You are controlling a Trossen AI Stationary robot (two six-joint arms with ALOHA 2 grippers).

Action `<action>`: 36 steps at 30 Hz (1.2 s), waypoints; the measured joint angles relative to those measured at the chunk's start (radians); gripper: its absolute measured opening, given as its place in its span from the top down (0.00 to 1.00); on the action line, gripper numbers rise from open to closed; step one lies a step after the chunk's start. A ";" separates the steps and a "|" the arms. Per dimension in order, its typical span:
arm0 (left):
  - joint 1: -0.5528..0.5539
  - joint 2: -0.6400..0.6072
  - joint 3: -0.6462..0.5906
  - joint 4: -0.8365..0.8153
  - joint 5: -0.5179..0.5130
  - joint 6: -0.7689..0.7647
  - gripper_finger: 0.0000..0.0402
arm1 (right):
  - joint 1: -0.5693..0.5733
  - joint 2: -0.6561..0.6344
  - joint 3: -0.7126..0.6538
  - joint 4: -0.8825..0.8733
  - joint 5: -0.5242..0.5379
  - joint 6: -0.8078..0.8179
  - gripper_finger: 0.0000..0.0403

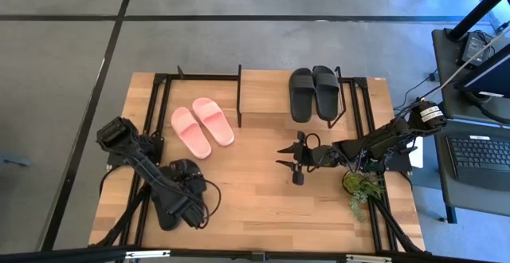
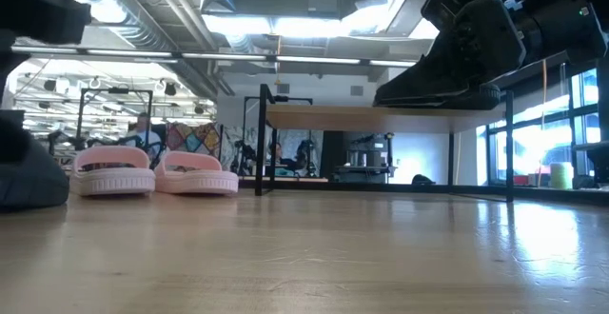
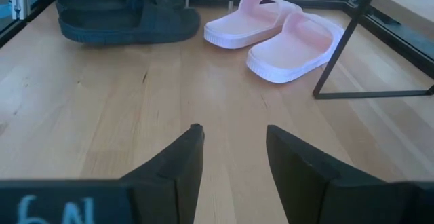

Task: Pick and place slides into the shelf
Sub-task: Put the black slide on the shelf

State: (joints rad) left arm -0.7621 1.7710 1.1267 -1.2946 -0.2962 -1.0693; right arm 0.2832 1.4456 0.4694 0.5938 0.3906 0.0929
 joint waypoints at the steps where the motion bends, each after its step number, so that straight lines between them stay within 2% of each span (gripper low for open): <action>1: 0.004 0.000 0.012 0.000 -0.004 0.015 0.98 | 0.000 0.000 0.000 0.000 0.000 0.000 0.60; 7: 0.023 -0.004 0.133 -0.030 -0.099 0.139 0.99 | 0.000 0.000 0.000 0.000 0.000 0.000 0.60; 12: 0.037 -0.005 0.255 -0.083 -0.256 0.214 0.98 | 0.000 0.000 0.000 0.000 0.000 0.000 0.60; 16: 0.068 -0.005 0.339 -0.150 -0.378 0.217 0.99 | 0.000 0.000 0.000 0.000 0.000 0.000 0.60; 22: 0.168 -0.005 0.409 -0.230 -0.550 0.224 0.99 | 0.000 0.000 0.000 0.000 0.000 0.000 0.60; 25: 0.252 -0.005 0.424 -0.232 -0.616 0.284 0.99 | 0.000 0.000 0.000 0.003 0.000 0.000 0.60; 31: 0.436 -0.004 0.466 -0.119 -0.743 0.445 0.99 | 0.000 0.000 0.000 0.010 0.000 0.000 0.60; 36: 0.567 -0.004 0.524 0.085 -0.793 0.698 0.99 | 0.000 0.000 0.000 0.009 0.000 0.008 0.60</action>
State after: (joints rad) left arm -0.1946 1.7668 1.6506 -1.2100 -1.0893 -0.3712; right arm 0.2836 1.4456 0.4698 0.6032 0.3908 0.1012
